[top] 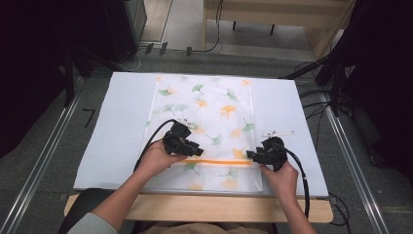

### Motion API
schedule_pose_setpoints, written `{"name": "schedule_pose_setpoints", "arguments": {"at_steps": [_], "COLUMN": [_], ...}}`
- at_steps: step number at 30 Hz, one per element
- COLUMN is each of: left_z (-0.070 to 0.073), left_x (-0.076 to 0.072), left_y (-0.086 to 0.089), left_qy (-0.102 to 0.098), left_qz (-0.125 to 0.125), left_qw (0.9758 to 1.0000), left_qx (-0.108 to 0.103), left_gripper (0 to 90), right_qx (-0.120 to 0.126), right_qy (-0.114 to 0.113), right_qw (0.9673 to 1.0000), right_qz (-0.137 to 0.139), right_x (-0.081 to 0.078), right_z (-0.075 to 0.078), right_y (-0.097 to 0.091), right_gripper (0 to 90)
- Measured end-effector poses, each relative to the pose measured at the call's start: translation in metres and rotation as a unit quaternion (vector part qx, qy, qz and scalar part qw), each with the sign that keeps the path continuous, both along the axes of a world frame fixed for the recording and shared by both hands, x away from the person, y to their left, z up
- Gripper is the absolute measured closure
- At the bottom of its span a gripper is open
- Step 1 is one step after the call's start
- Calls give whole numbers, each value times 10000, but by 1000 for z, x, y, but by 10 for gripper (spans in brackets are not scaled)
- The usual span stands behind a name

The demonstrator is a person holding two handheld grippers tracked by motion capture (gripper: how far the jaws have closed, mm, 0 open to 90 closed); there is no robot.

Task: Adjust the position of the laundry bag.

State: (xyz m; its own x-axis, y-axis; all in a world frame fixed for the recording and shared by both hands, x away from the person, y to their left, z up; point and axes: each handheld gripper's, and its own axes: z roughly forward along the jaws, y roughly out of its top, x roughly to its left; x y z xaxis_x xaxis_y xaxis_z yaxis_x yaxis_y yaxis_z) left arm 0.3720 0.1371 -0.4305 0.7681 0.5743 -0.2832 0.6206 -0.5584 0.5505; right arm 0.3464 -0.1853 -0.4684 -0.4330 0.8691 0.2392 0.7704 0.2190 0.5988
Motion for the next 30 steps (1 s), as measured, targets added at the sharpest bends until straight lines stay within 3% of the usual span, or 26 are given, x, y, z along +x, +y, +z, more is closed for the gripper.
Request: {"name": "schedule_pose_setpoints", "arguments": {"at_steps": [3,11,14,18,20,26,30], "left_z": [0,-1,-2,-2,-1,5,6], "left_x": [0,-1,-1,-2,-3,-7,-10], "left_y": [-1,-3,-5,-6,-7,-9,-13], "left_qy": [12,38,36,67,41,-17,-24], "left_qz": [-20,-29,-27,-79,-88,-177,-265], "left_qw": [10000,10000,10000,9999,9999,9996,9992], "left_qx": [20,2,-33,-41,-48,-212,-283], "left_gripper": [625,586,580,573,569,570,568], "right_qx": [-245,-513,-314,-340,-202,214,268], "right_qy": [-103,-157,-62,-32,65,-198,-292], "right_qw": [9996,9986,9994,9993,9996,9992,9985], "right_qz": [46,24,91,139,183,283,367], "right_x": [-1,0,2,3,4,-1,-3], "right_z": [0,1,0,2,3,26,34], "right_y": [4,8,6,7,6,6,11], "right_gripper": [650,817,899,900,900,900,900]}}
